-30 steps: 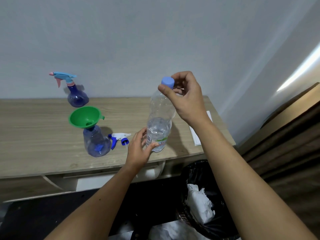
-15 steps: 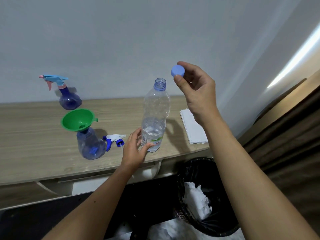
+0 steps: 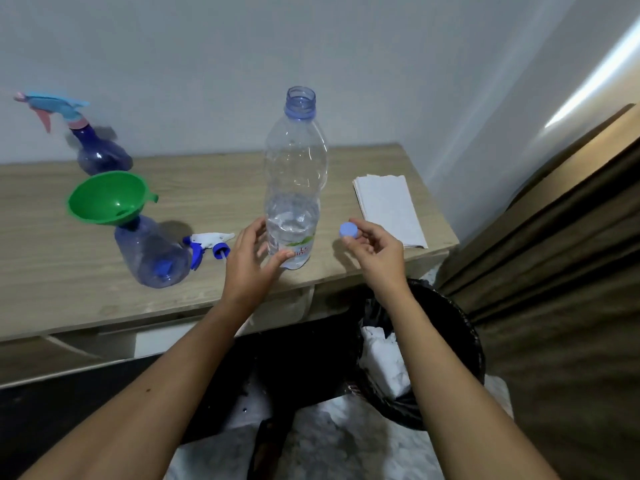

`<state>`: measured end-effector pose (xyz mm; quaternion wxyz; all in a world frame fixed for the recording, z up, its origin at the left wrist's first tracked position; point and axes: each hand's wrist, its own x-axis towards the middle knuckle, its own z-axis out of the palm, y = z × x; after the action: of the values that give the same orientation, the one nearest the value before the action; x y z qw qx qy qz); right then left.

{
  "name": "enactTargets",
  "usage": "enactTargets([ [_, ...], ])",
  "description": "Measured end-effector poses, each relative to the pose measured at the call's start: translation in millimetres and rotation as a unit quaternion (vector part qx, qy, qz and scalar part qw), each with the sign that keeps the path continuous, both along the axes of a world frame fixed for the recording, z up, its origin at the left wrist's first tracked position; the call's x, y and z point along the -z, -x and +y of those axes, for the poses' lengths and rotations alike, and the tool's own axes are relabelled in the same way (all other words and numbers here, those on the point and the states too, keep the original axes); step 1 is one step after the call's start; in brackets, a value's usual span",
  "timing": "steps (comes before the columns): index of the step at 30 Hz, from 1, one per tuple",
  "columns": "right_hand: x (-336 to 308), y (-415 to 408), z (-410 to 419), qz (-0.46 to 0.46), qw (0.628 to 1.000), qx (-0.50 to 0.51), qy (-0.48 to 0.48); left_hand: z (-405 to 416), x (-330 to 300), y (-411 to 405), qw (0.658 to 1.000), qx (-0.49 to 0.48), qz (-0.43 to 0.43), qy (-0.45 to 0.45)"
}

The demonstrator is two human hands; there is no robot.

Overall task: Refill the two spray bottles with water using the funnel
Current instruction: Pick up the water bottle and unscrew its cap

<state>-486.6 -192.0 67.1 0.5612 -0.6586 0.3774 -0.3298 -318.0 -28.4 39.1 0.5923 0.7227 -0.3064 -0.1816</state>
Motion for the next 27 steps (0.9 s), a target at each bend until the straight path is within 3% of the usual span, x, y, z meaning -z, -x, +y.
enactTargets([
  [4,48.7,7.3,11.9,0.047,0.999,0.018,-0.015,-1.3,4.0,-2.1,1.0,-0.008,0.0,-0.001],
  [8,75.4,5.2,24.3,0.126,0.984,0.037,0.118,-1.6,6.7,-1.6,1.0,-0.002,-0.007,0.006],
  [10,80.2,1.3,26.2,0.139,0.979,0.043,0.141,-1.2,6.5,-1.1,1.0,0.001,-0.002,0.011],
  [20,84.1,4.6,22.9,0.143,0.979,0.041,0.136,-0.2,8.8,-1.1,1.0,-0.003,0.004,0.017],
  [27,28.4,-0.7,21.3,0.089,0.991,0.041,0.088,1.4,5.7,-0.9,1.0,-0.005,0.013,0.013],
])
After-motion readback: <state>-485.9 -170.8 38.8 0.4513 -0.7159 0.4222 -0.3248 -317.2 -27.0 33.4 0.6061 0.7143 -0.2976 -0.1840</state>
